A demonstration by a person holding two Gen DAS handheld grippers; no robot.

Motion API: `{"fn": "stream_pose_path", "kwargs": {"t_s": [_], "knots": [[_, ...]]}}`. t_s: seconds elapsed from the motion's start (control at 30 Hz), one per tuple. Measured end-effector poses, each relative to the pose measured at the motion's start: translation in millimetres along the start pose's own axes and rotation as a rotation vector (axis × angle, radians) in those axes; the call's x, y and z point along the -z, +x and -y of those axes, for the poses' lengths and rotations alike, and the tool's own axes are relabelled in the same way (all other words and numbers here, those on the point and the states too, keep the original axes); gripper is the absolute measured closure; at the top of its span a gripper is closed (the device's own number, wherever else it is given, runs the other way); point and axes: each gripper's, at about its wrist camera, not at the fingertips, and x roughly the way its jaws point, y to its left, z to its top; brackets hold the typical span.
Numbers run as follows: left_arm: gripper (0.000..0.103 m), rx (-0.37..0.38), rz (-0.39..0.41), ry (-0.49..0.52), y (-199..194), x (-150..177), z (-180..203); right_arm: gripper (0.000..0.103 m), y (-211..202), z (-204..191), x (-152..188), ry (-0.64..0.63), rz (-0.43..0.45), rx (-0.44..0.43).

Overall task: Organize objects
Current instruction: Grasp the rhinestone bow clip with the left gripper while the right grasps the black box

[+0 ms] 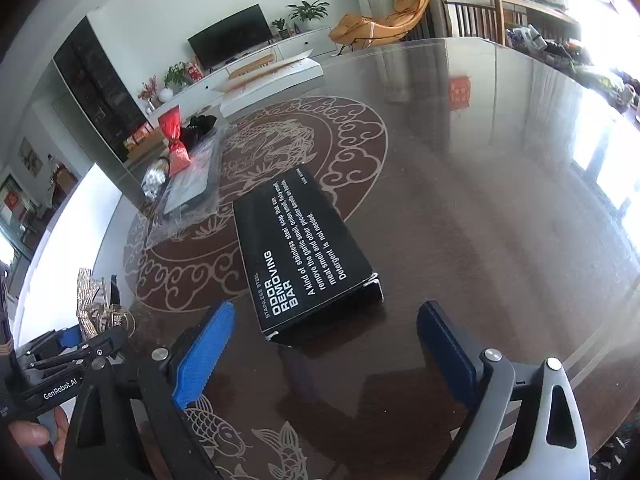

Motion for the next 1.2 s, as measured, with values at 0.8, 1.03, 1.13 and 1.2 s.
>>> {"fn": "stream_pose_path", "kwargs": {"t_s": [0.8, 1.03, 1.13, 1.2], "knots": [[0.000, -0.034, 0.116, -0.050, 19, -3, -8, 0.000, 25, -28, 3, -0.212, -0.049, 0.187], [0.000, -0.034, 0.116, -0.049, 19, -3, -8, 0.000, 44, -34, -20, -0.243, -0.053, 0.164], [0.000, -0.034, 0.116, -0.050, 19, -3, -8, 0.000, 44, -34, -20, -0.246, -0.051, 0.158], [0.000, -0.034, 0.115, -0.050, 19, -3, -8, 0.000, 43, -33, -19, -0.247, -0.050, 0.158]]}}
